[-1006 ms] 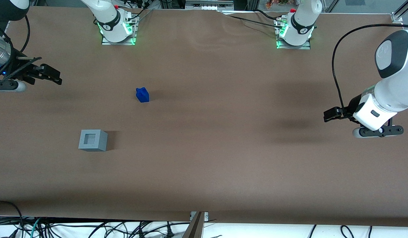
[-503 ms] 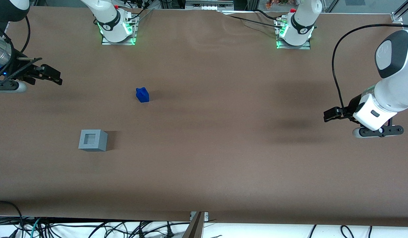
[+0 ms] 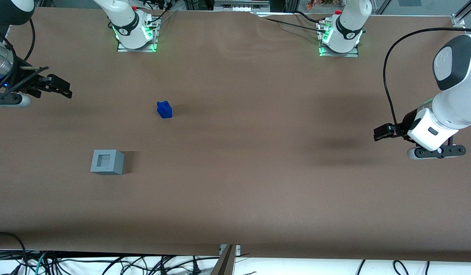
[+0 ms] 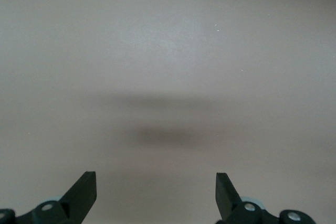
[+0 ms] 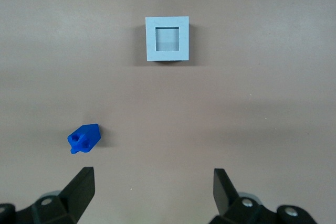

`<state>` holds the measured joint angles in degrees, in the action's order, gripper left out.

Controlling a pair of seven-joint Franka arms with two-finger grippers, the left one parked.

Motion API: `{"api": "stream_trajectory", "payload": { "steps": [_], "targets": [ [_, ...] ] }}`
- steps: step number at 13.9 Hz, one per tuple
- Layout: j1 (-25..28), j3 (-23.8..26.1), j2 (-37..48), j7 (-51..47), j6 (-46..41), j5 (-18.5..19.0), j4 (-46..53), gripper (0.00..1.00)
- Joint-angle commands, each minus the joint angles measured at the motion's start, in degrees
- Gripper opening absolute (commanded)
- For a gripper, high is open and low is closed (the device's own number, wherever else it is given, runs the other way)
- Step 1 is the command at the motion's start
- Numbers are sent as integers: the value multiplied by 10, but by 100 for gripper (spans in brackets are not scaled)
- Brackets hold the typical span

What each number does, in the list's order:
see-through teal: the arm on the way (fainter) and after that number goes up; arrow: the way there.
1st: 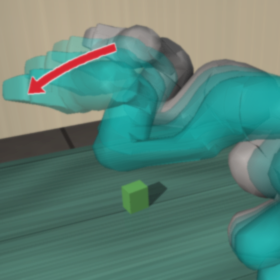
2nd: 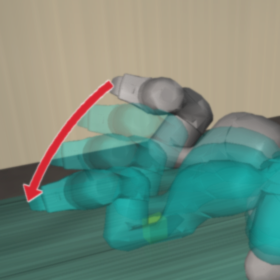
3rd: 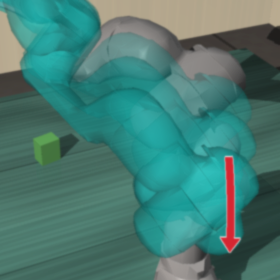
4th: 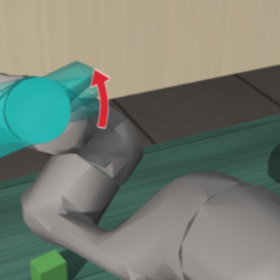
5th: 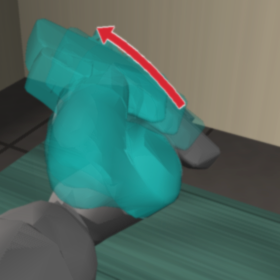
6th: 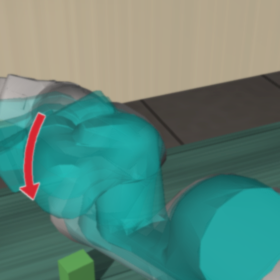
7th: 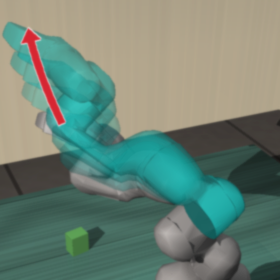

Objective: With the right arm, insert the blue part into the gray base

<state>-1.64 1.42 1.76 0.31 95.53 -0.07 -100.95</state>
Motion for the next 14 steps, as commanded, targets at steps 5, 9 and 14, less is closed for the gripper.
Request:
{"api": "stream_trajectory", "payload": {
  "steps": [5,9,14],
  "targets": [
    [3,-1,-6,-9,-25,2,16,100],
    [3,-1,-7,-6,-25,2,16,100],
    [18,0,-15,-2,-37,2,13,100]
  ]
}}
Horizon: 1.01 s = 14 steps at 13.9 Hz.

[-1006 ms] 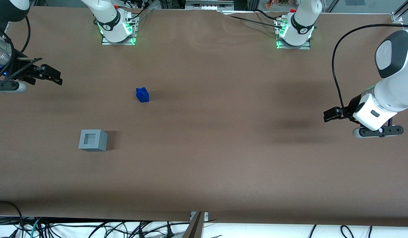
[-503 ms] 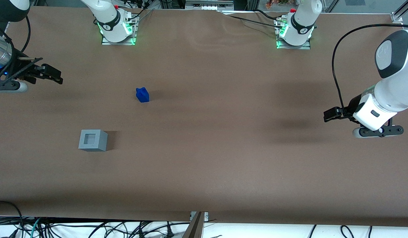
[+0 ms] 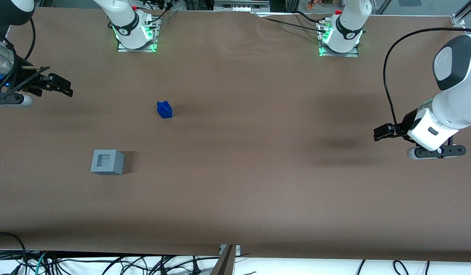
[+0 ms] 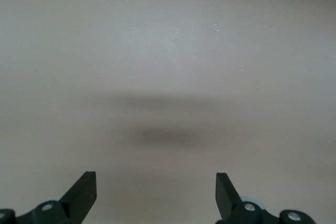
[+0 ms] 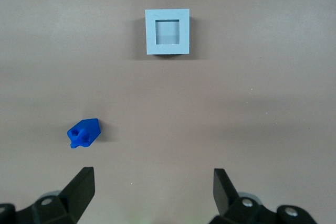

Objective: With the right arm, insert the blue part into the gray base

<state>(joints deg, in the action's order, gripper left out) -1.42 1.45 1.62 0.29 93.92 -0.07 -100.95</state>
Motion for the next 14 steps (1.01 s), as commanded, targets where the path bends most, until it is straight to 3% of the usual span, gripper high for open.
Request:
{"api": "stream_trajectory", "payload": {
  "steps": [1,4,8,12,14],
  "targets": [
    [37,0,-17,-9,-42,2,14,100],
    [106,0,-50,-13,-66,3,15,100],
    [165,0,-103,-48,-10,2,-5,100],
    [177,8,-89,-56,147,-1,-138,100],
    [177,30,-74,-117,235,-5,-213,100]
  ]
}}
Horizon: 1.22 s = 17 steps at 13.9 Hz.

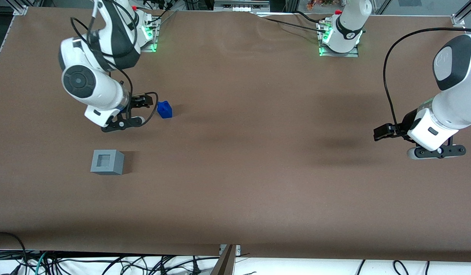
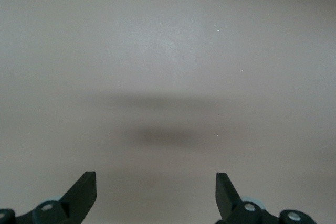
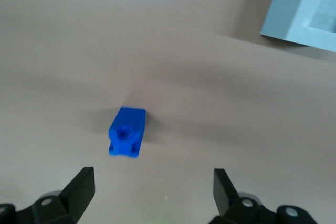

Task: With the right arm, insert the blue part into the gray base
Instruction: 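Move the open right gripper over the blue part and lower, then close the right gripper on the blue part and lift it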

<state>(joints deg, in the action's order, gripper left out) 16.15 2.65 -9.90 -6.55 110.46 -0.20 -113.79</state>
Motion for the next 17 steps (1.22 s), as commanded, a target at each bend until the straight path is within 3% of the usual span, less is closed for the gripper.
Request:
{"api": "stream_trajectory", "payload": {
  "steps": [1,5,9,16,17],
  "targets": [
    [1,44,45,-88,113,-4,-116,100],
    [1,67,38,-116,239,2,-194,100],
    [1,66,30,-91,237,24,-202,100],
    [1,65,-27,-104,287,24,-214,98],
    [1,65,-34,-105,293,25,-214,93]
  ]
}}
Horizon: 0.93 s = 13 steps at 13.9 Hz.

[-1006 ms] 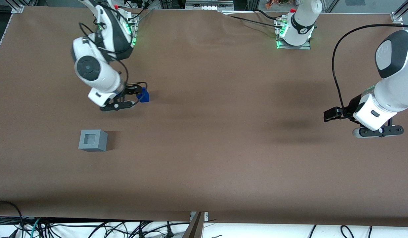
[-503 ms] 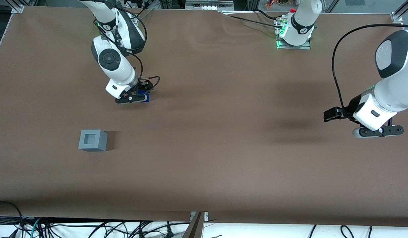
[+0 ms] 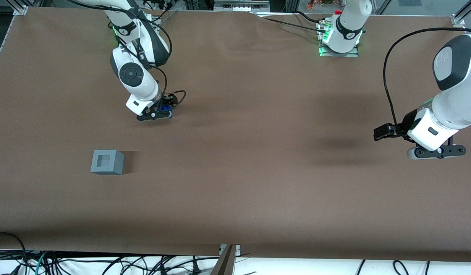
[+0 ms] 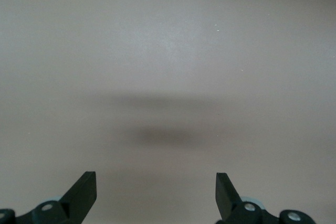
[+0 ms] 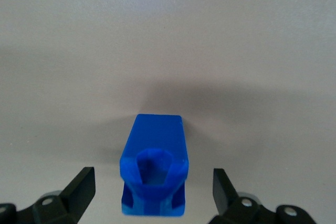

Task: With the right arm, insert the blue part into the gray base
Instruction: 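Close the right gripper on the blue part and lift it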

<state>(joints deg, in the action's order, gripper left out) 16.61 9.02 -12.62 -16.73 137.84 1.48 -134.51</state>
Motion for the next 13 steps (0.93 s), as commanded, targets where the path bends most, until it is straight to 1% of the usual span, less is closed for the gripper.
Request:
{"api": "stream_trajectory", "payload": {
  "steps": [1,2,3,4,5,7,8,10,12,13],
  "targets": [
    [-3,1,-10,-3,23,7,-7,82],
    [-4,1,-14,-3,23,7,-7,53],
    [-3,1,-14,-3,23,7,-6,29],
    [-4,1,-14,-3,22,7,-4,12],
    [-3,1,-14,-3,20,7,-3,1],
    [-4,0,-1,4,14,7,2,0],
    [-4,-2,14,9,-10,7,10,0],
    [-4,-22,35,26,-107,7,64,0],
    [-8,-65,27,84,-236,6,160,0],
    [-14,-82,17,112,-276,4,203,0]
  ]
}}
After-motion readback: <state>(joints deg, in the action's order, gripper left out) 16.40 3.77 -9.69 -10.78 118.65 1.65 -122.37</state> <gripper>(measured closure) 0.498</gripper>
